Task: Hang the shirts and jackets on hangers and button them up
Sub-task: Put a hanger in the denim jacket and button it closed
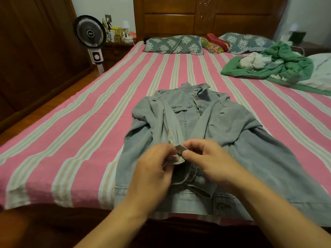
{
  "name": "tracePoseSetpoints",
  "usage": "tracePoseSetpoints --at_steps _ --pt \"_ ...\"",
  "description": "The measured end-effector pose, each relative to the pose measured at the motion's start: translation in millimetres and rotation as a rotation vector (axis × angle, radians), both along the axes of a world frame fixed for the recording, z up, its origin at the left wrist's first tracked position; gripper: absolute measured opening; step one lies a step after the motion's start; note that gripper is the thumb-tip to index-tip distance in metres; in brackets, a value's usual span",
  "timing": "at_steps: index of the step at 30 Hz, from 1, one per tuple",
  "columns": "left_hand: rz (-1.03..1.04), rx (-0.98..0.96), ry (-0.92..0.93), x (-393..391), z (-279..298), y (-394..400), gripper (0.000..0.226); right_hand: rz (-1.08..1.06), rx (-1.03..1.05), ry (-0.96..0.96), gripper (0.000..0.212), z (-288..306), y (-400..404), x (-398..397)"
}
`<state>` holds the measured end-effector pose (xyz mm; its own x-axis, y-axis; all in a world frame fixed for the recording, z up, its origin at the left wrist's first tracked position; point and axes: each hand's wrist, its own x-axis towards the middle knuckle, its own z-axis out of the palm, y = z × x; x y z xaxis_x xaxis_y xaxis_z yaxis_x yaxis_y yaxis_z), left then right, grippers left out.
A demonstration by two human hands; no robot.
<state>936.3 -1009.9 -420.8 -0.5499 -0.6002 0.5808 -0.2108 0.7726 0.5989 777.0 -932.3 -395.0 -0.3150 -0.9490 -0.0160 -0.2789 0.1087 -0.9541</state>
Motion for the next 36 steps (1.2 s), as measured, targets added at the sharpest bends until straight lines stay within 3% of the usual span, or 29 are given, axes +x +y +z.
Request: tracePoseSetpoints --at_steps 5,11,14,17,19,22,26,28,31,34,36 --pt "-0.008 0.051 0.050 0.3 -0.4 -5.4 0.035 0.063 0.062 -0.186 0.015 -4.2 0.8 -6.4" --pt "-0.086 -0.007 0.100 -0.2 -9.1 -3.7 0.031 0.009 0.072 -0.093 0.013 -9.3 -3.7 -3.0" --pt "-0.107 -0.178 0.062 1.2 -10.9 -4.1 0.019 0.045 0.088 -0.123 0.014 -6.3 -1.1 -4.9" --pt "-0.084 -0.467 0.024 1.1 -7.1 -7.6 0.035 0.102 0.110 -0.172 0.015 -1.6 -1.1 -5.5" --pt "-0.106 -0.580 0.029 1.3 -7.2 -10.5 0.031 0.107 0.107 -0.201 0.013 -1.5 -2.4 -7.2" --pt "-0.123 -0.659 0.007 2.0 -11.1 -9.8 0.028 0.187 0.127 -0.212 0.014 2.5 -1.4 -8.8" --pt "-0.050 -0.619 -0.026 2.8 -12.1 -9.0 0.030 0.205 0.142 -0.161 0.014 3.3 -4.5 -5.9" --pt "0.078 -0.417 -0.116 5.0 -4.0 -2.7 0.014 0.128 0.101 -0.188 0.018 -2.6 -9.8 -2.9" --pt "0.284 0.212 -0.233 12.6 10.9 19.1 0.023 0.012 0.038 -0.246 0.012 -6.9 -13.8 1.3" --pt "0.132 0.912 -0.201 17.3 23.9 38.9 0.023 -0.031 0.024 -0.258 0.017 -8.9 -15.7 4.3" --pt "0.022 1.300 -0.082 15.9 32.5 50.2 0.020 -0.047 0.019 -0.232 0.016 -9.4 -16.0 5.7"
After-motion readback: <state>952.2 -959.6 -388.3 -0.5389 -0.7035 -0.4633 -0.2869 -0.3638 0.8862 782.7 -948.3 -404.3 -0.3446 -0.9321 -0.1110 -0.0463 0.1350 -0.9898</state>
